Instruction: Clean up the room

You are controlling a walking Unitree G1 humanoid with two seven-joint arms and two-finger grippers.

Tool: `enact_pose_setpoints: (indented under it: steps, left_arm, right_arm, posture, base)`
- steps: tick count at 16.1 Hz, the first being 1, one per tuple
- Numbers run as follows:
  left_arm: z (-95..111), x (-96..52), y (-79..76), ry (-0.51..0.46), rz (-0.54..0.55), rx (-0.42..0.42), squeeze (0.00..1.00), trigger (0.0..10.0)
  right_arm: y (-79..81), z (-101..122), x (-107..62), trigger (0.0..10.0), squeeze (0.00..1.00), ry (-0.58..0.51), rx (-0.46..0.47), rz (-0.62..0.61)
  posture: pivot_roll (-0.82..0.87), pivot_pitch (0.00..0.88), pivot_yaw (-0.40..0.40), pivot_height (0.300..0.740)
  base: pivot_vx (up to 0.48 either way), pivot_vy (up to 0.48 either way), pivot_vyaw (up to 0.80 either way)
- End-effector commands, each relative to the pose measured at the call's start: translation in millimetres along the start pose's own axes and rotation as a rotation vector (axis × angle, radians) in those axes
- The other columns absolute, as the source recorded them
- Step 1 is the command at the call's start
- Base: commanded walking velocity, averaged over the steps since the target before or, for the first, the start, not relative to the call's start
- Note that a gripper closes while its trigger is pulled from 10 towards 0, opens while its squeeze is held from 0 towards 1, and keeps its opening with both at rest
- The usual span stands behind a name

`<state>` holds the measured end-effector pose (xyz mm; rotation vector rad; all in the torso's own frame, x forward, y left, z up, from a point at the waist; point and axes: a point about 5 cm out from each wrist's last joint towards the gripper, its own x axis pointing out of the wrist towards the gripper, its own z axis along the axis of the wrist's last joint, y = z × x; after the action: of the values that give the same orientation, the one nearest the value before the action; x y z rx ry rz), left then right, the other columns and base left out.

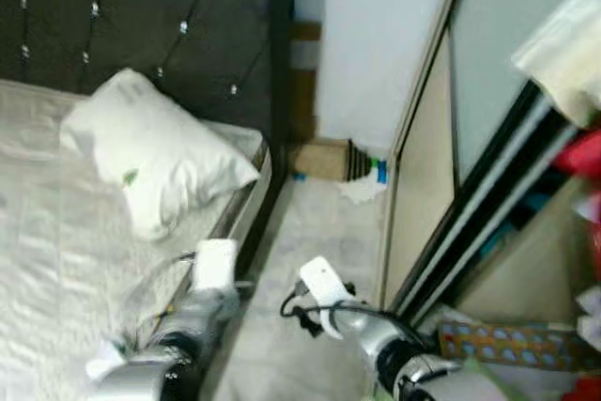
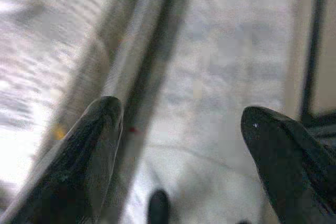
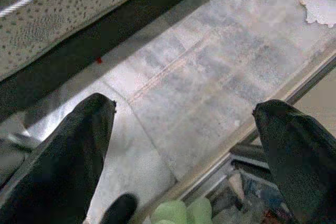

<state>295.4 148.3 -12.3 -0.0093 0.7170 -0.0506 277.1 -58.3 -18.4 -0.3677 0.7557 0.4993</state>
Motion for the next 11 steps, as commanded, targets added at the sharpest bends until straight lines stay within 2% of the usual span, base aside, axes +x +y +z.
enact_pose_setpoints:
  steps: [1, 11]
  left_arm:
    - [2.6, 1.1, -15.7, -0.005, -0.035, 0.003, 0.0, 10.0]
    - [2.3, 0.9, -16.1, -0.016, -0.027, -0.009, 0.0, 10.0]
  right_arm:
    - [4.5, -0.4, 0.4, 10.0, 0.0, 0.006, -0.002, 0.013]
    - [6.6, -2.0, 0.4, 10.0, 0.0, 0.006, -0.026, 0.024]
  posture:
    - [-0.08, 0.0, -0.018, 0.74]
    - [-0.08, 0.0, -0.021, 0.74]
  base:
    - [0.0, 0.0, 0.8]
    - [0.0, 0.0, 0.8]
